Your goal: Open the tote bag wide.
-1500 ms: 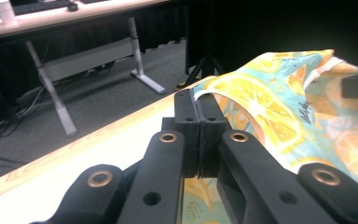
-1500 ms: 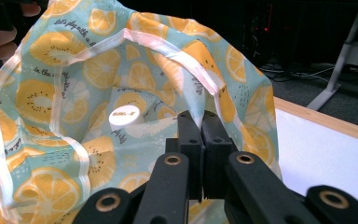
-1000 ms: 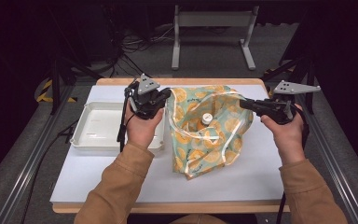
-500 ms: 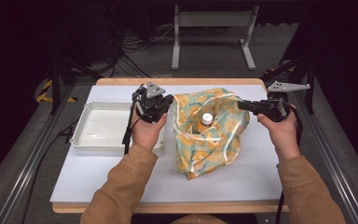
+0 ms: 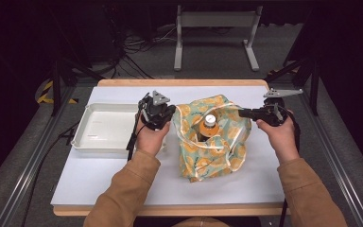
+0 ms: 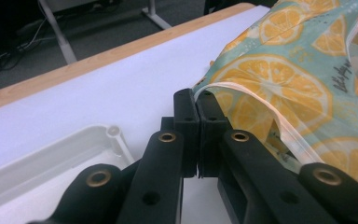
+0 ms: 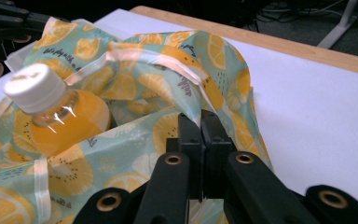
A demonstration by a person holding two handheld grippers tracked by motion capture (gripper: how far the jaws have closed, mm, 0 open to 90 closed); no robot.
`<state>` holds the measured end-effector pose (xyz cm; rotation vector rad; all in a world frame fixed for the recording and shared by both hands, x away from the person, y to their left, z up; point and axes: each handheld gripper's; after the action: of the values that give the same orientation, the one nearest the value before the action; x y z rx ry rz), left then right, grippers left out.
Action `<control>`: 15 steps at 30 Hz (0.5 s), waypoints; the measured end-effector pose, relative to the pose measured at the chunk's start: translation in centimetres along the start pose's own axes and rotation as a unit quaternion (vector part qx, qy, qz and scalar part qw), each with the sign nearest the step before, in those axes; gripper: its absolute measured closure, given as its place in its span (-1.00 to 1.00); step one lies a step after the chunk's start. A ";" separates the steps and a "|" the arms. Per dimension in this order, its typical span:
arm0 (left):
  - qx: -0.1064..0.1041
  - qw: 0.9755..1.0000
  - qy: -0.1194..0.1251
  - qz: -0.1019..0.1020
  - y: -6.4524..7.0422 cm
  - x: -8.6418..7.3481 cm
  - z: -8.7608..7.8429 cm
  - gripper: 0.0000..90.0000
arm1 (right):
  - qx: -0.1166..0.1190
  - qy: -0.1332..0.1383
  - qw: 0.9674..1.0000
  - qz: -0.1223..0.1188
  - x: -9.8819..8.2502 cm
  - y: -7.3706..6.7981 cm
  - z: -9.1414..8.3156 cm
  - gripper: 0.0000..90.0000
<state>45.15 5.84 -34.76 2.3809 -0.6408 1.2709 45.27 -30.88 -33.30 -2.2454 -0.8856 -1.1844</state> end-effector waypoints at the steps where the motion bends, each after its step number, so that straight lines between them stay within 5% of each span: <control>1: 0.001 1.000 -0.004 0.001 0.0 0.0 0.1 0.97 | -0.001 -0.005 1.000 -0.001 0.0 0.0 0.1 0.99; 15: 0.017 0.999 -0.048 0.001 -0.3 -1.5 2.2 0.97 | 0.000 -0.045 0.999 0.016 -2.5 1.2 2.0 0.99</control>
<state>46.03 5.27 -37.22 2.4813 -0.6557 1.1833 46.14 -31.21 -36.62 -2.3196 -0.8808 -1.0768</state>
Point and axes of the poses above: each handheld gripper's, and its own axes: z roughly forward along the jaws, x roughly out of its top, y roughly to its right, and after that the axes turned 6 degrees about -z, right-handed
